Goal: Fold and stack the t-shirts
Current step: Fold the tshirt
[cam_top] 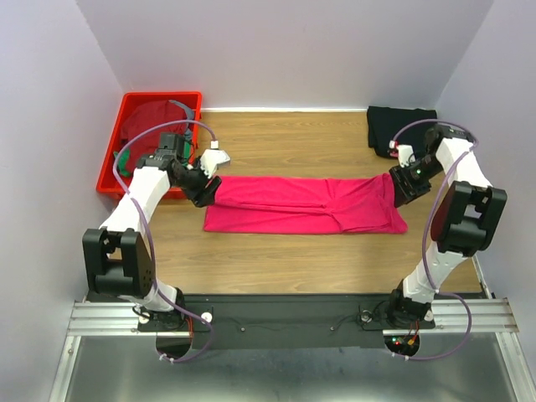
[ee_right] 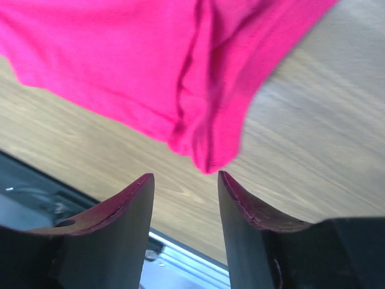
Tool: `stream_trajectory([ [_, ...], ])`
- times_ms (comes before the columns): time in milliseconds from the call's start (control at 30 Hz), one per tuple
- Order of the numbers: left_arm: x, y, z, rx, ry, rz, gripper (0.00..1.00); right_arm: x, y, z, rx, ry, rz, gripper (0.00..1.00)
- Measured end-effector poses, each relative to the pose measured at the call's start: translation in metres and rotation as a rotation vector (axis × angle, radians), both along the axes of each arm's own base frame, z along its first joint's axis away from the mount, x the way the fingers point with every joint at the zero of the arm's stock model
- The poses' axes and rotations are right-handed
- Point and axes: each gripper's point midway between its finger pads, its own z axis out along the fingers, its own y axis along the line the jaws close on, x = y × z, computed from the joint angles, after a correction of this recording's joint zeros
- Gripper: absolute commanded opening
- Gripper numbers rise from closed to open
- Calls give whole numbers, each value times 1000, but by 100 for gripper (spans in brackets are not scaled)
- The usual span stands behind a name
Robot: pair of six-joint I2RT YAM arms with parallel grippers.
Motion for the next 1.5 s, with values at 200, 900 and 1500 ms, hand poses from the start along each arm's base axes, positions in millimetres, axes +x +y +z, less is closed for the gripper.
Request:
stream_trajectory([
  [200, 7, -49, 16, -77, -91, -106, 63, -13, 17, -17, 90, 100, -54, 48],
  [900, -24, -216, -4, -267, -93, -340, 60, -39, 37, -65, 122, 250, -149, 48],
  [1500, -25, -201, 11, -261, -126, -285, 59, -31, 36, -67, 116, 229, -171, 7],
])
